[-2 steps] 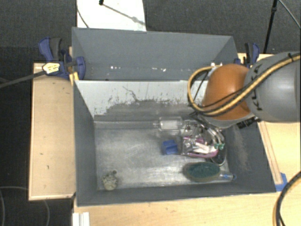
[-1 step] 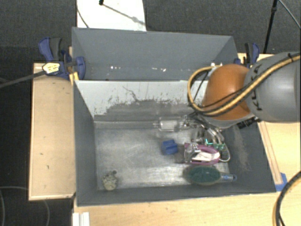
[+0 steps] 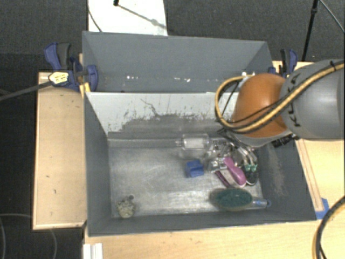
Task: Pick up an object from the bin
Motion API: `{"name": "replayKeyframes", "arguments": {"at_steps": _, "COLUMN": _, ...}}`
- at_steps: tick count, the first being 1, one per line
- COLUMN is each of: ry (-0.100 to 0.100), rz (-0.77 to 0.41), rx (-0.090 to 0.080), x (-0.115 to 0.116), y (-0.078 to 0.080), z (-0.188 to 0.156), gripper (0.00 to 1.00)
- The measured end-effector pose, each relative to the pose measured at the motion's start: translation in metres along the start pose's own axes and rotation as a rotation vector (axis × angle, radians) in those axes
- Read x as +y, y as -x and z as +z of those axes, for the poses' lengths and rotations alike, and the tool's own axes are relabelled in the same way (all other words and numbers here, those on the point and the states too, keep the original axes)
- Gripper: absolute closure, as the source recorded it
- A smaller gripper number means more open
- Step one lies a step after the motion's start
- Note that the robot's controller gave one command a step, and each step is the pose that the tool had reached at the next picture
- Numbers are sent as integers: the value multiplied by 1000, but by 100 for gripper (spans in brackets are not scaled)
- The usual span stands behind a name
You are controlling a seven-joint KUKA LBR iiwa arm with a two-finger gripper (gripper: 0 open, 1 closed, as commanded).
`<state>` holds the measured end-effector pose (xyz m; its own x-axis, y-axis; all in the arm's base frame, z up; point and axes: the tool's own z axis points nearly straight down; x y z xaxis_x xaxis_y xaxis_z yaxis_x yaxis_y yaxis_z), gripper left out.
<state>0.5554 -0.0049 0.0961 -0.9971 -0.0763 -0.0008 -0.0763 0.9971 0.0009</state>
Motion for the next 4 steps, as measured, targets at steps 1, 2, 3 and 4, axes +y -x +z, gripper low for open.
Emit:
{"name": "replayKeyframes", "arguments": {"at_steps": 1, "ry": 0, "rz": 1, "rx": 0, "x": 0, "y": 0, "z": 0, "gripper": 0}}
{"name": "replayKeyframes", "arguments": {"at_steps": 2, "ry": -2, "rz": 43, "rx": -2, "x": 28, "y": 11, "z": 24, "gripper": 0}}
{"name": "replayKeyframes", "arguments": {"at_steps": 3, "ry": -1, "rz": 45, "rx": -10, "x": 27, "y": 14, "z": 21, "gripper": 100}}
{"name": "replayKeyframes", "arguments": {"at_steps": 4, "ry": -3, "rz": -257, "rx": -10, "x": 4, "y": 13, "z": -143, "gripper": 100}}
